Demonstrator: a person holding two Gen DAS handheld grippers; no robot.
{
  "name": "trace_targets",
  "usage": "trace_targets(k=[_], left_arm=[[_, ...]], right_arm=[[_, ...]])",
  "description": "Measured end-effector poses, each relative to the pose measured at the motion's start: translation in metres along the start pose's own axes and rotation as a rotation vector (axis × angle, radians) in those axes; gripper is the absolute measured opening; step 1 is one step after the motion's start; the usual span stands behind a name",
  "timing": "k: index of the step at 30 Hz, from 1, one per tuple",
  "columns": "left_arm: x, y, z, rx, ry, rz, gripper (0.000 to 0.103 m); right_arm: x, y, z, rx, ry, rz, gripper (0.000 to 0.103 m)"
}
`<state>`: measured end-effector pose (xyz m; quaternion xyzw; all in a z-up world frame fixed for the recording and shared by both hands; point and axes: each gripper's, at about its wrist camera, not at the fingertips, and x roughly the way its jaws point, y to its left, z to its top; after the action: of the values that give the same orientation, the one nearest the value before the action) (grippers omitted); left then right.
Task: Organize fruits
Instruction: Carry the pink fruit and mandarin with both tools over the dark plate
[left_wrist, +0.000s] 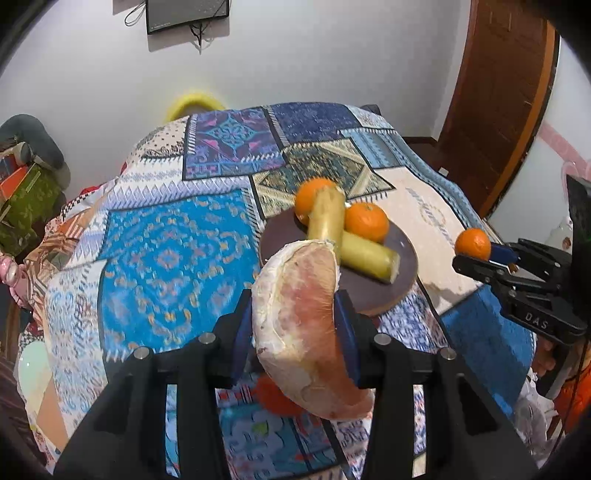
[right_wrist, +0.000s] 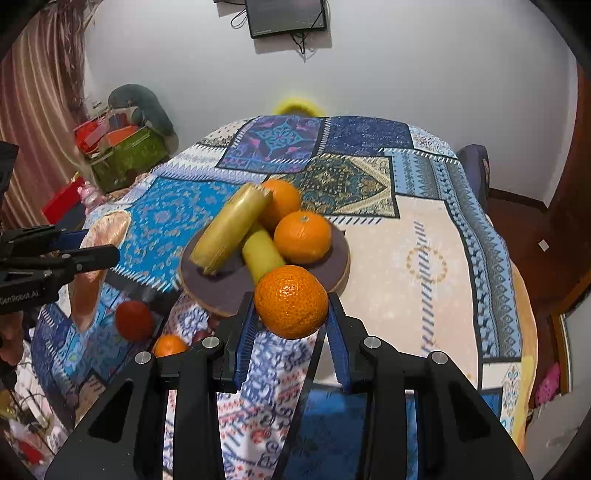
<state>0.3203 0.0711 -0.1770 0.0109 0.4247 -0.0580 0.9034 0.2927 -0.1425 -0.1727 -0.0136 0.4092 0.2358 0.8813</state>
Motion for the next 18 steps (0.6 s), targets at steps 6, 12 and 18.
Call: trace_targets(k=[6, 12, 18], left_arm=[[0.016, 0.009, 0.021, -0.005, -0.014, -0.001, 0.039], [0.048, 0.019, 0.036, -0.021, 0.015, -0.038, 0.012], [0.075, 0.021, 0.035, -0.025, 0.054, -0.052, 0.012]], right_arm=[[0.013, -0.007, 0.013, 0.000, -0.007, -0.008, 0.033], [0.029, -0.012, 0.022, 0.005, -0.004, -0.007, 0.033], [0.045, -0.015, 0.020, -0.002, 0.016, -0.004, 0.033]])
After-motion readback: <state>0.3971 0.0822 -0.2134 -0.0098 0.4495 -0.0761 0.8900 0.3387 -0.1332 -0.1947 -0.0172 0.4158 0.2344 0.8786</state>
